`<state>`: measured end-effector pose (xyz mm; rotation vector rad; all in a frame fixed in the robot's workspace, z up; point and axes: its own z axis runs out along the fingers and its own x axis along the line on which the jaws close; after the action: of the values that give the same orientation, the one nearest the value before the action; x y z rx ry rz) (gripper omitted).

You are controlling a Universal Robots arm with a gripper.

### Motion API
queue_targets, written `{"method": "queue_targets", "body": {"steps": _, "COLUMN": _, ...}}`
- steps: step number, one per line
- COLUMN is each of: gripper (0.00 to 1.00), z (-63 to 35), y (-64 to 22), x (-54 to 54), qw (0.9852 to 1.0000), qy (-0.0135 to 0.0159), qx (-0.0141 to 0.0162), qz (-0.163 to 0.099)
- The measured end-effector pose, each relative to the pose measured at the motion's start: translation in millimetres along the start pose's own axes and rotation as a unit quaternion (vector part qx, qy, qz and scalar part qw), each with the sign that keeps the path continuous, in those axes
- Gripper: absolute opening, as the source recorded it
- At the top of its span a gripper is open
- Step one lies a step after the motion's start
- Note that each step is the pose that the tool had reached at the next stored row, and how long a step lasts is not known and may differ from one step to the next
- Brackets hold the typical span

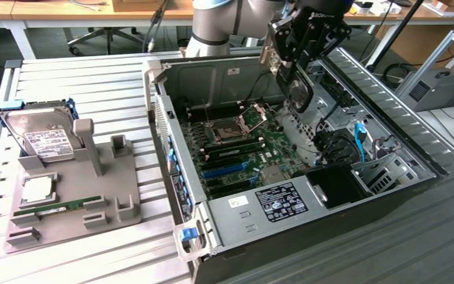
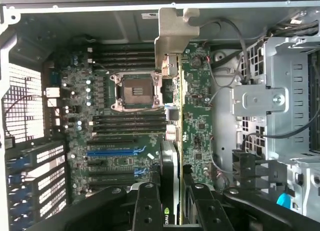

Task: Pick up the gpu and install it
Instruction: 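Pick up the gpu and move the gpu toward the slot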

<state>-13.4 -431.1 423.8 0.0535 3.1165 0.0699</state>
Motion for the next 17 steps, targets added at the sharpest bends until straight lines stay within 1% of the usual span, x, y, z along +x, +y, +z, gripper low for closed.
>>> {"method": "queue_targets", "body": {"steps": 1, "gripper": 0.27, "z": 0.1, "y": 0.1, "x": -4.0, "qw": 1.0000, "qy": 0.0000, "qx": 0.0000, "qz": 0.000}}
{"method": "queue_targets", "body": {"steps": 4, "gripper": 0.27, "z": 0.5, "y": 0.7, "x": -20.7, "qw": 1.0000, "qy": 0.0000, "qx": 0.0000, "qz": 0.000}}
{"method": "queue_targets", "body": {"steps": 5, "gripper": 0.27, "z": 0.6, "y": 0.9, "x": -24.0, "qw": 1.0000, "qy": 0.0000, "qx": 0.0000, "qz": 0.000}}
{"method": "queue_targets", "body": {"steps": 6, "gripper": 0.27, "z": 0.7, "y": 1.1, "x": -30.9, "qw": 1.0000, "qy": 0.0000, "qx": 0.0001, "qz": 0.000}}
{"method": "queue_targets", "body": {"steps": 9, "gripper": 0.27, "z": 1.0, "y": 1.4, "x": -41.0, "qw": 1.0000, "qy": 0.0000, "qx": 0.0000, "qz": 0.000}}
{"method": "queue_targets", "body": {"steps": 11, "gripper": 0.27, "z": 1.1, "y": 1.6, "x": -45.8, "qw": 1.0000, "qy": 0.0000, "qx": 0.0000, "qz": 0.000}}
{"method": "queue_targets", "body": {"steps": 16, "gripper": 0.27, "z": 1.1, "y": 1.6, "x": -47.3, "qw": 1.0000, "qy": 0.0000, "qx": 0.0000, "qz": 0.000}}
{"method": "queue_targets", "body": {"steps": 17, "gripper": 0.27, "z": 1.2, "y": 1.7, "x": -49.4, "qw": 1.0000, "qy": 0.0000, "qx": 0.0000, "qz": 0.000}}
